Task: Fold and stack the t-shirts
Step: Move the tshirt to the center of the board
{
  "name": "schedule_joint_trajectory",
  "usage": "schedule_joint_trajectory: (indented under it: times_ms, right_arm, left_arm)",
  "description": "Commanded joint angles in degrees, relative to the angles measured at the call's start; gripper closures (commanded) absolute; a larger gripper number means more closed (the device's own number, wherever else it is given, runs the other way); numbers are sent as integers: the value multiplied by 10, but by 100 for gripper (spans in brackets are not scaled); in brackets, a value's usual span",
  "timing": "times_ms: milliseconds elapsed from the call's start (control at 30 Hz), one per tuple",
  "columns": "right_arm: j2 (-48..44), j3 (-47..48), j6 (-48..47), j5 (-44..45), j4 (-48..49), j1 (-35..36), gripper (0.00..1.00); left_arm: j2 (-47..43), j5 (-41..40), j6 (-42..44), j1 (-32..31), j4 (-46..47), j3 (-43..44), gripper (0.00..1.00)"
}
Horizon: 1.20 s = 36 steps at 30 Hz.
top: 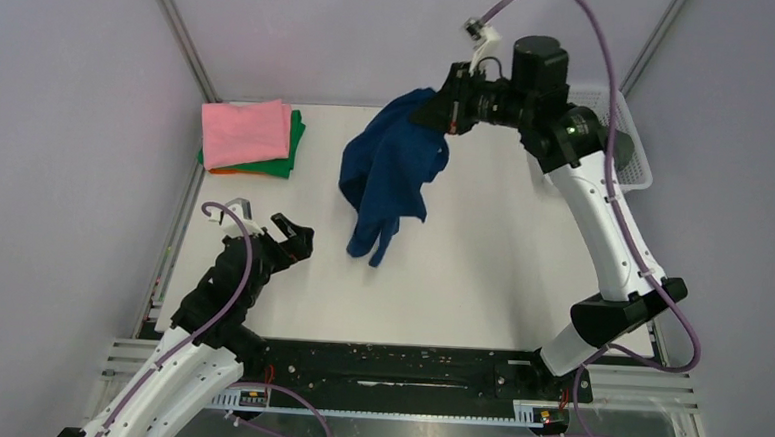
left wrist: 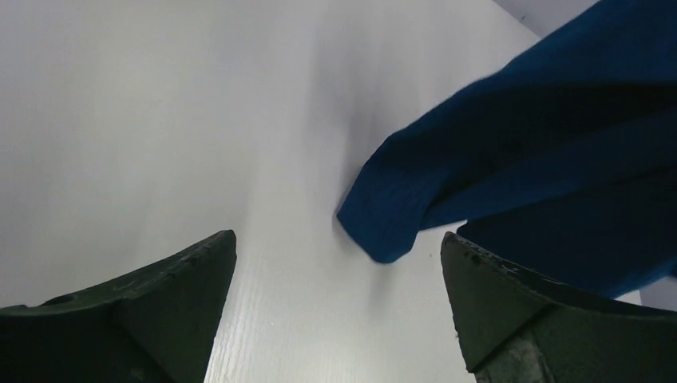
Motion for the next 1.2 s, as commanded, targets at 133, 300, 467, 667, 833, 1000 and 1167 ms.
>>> schedule_joint_trajectory:
  times_ms: [133,300,467,667,833,1000,1167]
  right_arm:
    - [-59,-65,-11,-92,71,102,100]
    - [-91,-89,-21,-77,91,113,100]
    - [-166,-224,-57,140,102,103,100]
    - [-214,-444,74,183,106,-70,98]
    - [-177,-553,75,246,76,-146,25]
    - [-169,-562,80,404,28,-148,1]
    - [-198,-603,98,431,22,-143,1]
  left_arm:
    - [-10,-30,-29,-1,-34,13,1]
    - [-19,-41,-41,-1,-56,20,1]
    - [-23,-48,-49,-1,-74,21,1]
    - [14,-59,-58,-1,-87,20,1]
    - [100,-2,-52,0,-36,14,1]
    - [216,67,-45,0,47,15,1]
    - [339,130,-40,-1,144,32,1]
